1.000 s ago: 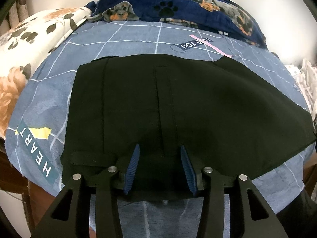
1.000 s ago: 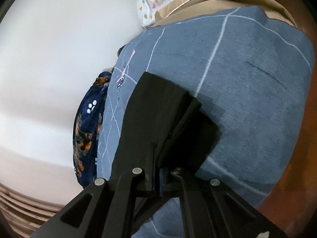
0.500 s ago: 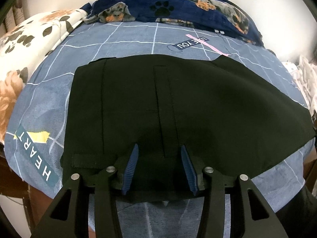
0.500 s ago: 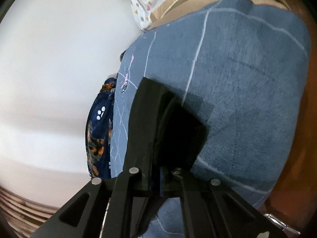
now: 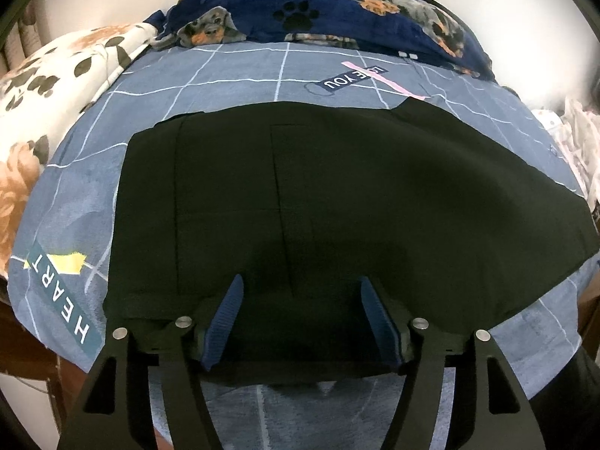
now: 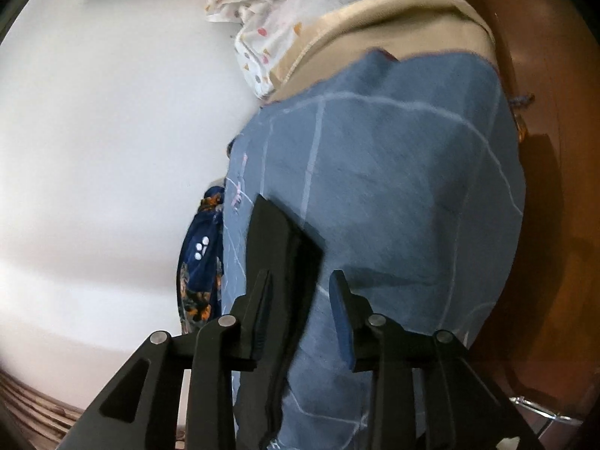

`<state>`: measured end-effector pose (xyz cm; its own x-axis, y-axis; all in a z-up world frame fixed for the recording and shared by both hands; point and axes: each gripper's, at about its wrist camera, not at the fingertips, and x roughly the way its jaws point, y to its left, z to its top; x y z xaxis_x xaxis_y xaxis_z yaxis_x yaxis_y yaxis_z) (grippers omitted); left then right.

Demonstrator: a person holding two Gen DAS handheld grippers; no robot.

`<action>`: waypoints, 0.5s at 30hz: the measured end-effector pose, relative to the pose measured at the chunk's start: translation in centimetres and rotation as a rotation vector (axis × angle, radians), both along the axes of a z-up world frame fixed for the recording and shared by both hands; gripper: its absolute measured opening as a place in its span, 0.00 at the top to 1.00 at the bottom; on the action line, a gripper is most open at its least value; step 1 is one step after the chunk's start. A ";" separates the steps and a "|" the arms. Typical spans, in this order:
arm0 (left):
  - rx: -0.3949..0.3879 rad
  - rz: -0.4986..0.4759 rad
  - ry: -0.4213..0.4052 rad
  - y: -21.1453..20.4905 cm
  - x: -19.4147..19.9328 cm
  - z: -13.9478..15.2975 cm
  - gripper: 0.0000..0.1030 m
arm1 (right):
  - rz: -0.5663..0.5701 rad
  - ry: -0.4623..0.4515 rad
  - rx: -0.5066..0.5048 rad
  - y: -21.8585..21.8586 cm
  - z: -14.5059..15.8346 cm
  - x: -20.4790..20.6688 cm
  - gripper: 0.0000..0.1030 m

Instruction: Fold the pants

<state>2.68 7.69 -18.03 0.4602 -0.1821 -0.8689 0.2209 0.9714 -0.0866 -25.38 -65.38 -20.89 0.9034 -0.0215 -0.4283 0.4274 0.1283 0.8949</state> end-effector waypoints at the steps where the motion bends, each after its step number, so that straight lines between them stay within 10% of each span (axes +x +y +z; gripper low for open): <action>1: -0.009 0.001 0.002 0.2 0.0 0.0 0.36 | 0.002 0.009 0.006 0.1 -0.5 0.1 0.70; 15: -0.035 0.020 -0.003 0.2 -0.1 0.0 0.35 | -0.063 -0.093 0.014 -1.0 -0.7 -1.0 0.89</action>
<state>2.58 7.90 -18.01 0.4663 -0.2032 -0.8610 0.2020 0.9720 -0.1200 -26.41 -66.33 -21.61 0.9364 -0.0739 -0.3431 0.3489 0.0906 0.9328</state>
